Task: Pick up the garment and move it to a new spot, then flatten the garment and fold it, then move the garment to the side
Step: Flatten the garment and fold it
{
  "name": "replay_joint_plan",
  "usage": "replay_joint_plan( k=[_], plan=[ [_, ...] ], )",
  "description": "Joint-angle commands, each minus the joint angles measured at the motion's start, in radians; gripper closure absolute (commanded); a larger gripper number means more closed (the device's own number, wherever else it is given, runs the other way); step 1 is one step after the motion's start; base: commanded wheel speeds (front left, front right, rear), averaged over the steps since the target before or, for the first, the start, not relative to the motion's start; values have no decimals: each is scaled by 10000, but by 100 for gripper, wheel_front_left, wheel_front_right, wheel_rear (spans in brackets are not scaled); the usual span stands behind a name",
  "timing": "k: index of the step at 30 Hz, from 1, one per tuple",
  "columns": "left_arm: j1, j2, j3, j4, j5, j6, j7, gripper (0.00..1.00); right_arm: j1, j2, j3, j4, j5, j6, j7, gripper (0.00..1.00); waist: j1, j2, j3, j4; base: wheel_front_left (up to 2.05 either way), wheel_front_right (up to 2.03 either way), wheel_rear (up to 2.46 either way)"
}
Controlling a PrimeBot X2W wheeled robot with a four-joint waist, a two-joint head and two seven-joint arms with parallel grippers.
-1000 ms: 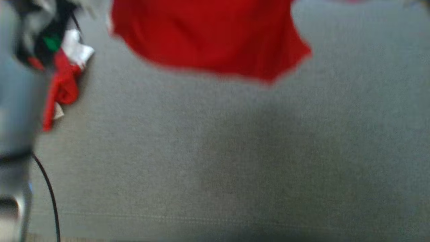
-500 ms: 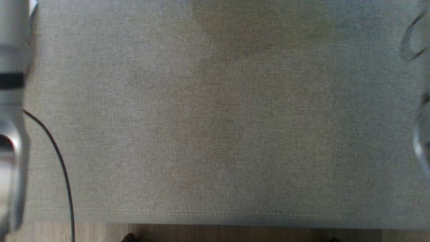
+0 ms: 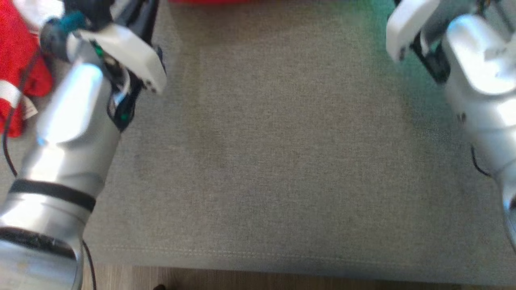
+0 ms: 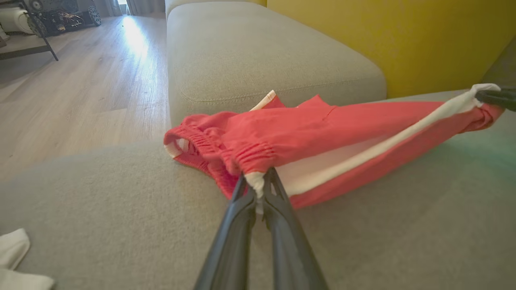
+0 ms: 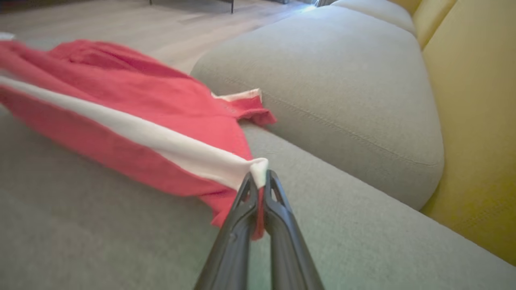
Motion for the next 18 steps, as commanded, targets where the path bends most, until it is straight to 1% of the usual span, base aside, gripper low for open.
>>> replay_joint_plan(
  k=[1, 3, 5, 10, 11, 15, 18],
  plan=[
    [46, 566, -5, -320, 70, 18, -120, 100, 364, -337, 529, -313, 151, -7, 21, 100, 0, 0, -340, 163, 0, 0, 0],
    [432, 641, -509, -377, 80, 17, -121, 100, 439, -889, 1298, -356, 62, -7, -59, 100, 0, 0, -592, 246, 0, 0, 0],
    [776, 672, -1079, -384, 38, 16, -122, 100, 624, -1290, 2103, -362, -32, -7, -127, 100, 0, 0, -858, 342, 0, 0, 0],
    [1307, 738, -2141, -298, -88, 15, -122, 100, 1064, -1999, 3578, -597, 645, -7, -87, 100, 0, 0, -1373, 516, 0, 0, 0],
    [1307, 738, -2141, -298, -88, 15, -122, 100, 1064, -1999, 3578, -597, 645, -7, -87, 100, 0, 0, -1373, 516, 0, 0, 0],
    [1686, 799, -2735, -331, -263, 15, -123, 100, 1344, -2492, 4602, -1087, 1629, -7, 407, 100, 0, 0, -1755, 563, 0, 0, 0],
    [2079, 801, -3177, -415, -601, 15, -123, 100, 1663, -2995, 5102, -1692, 2302, -7, 1201, 100, 0, 0, -2130, 622, 0, 0, 0]
  ],
)
